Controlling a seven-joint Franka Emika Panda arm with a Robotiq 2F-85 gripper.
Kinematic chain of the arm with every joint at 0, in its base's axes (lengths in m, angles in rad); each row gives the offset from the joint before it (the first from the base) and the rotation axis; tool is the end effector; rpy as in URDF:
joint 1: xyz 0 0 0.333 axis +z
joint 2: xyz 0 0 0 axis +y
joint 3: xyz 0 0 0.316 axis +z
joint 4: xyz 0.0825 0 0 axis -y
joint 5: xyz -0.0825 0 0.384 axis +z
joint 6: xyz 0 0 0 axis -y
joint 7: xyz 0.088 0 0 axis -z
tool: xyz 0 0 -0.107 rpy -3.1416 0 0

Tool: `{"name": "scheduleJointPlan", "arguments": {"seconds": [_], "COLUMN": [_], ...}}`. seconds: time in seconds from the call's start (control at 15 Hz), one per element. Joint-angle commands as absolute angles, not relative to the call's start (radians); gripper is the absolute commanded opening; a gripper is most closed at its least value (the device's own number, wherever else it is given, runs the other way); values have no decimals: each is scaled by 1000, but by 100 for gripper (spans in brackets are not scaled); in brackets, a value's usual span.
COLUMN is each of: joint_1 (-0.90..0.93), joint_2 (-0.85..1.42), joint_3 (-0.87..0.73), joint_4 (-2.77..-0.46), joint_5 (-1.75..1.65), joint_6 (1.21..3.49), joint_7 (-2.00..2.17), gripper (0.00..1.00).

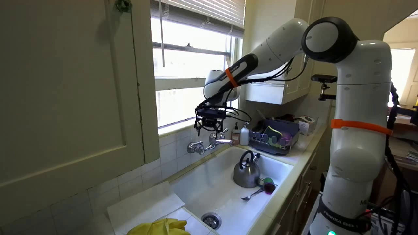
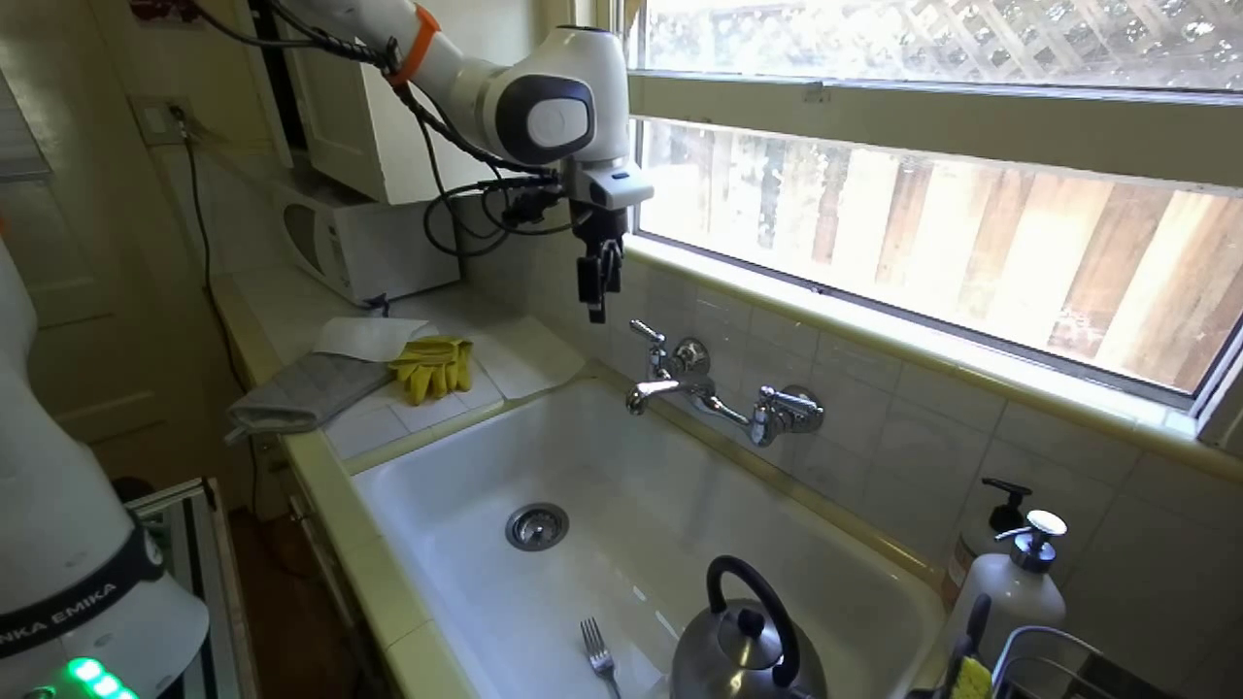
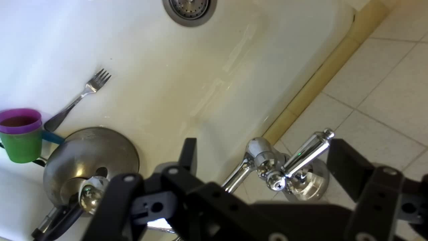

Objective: Open the tap with the left handle

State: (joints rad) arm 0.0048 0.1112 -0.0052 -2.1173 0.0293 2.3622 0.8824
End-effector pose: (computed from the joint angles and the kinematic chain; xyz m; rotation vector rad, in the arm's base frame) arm 0.5729 0.0002 0.3741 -2.7543 1.3342 -0.1713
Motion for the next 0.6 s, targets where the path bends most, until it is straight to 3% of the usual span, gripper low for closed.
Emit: {"name": "scheduleJointPlan", "arguments": {"seconds": [0.0,0.53], "joint_1": [23,21], "joint_2": [178,171], "joint_3": [-22,-23], "joint_4": [-2047,-2064], "joint_5": [10,21], "joint_6": [2336,2366], "joint_7": [994,964], "gripper": [100,100]}}
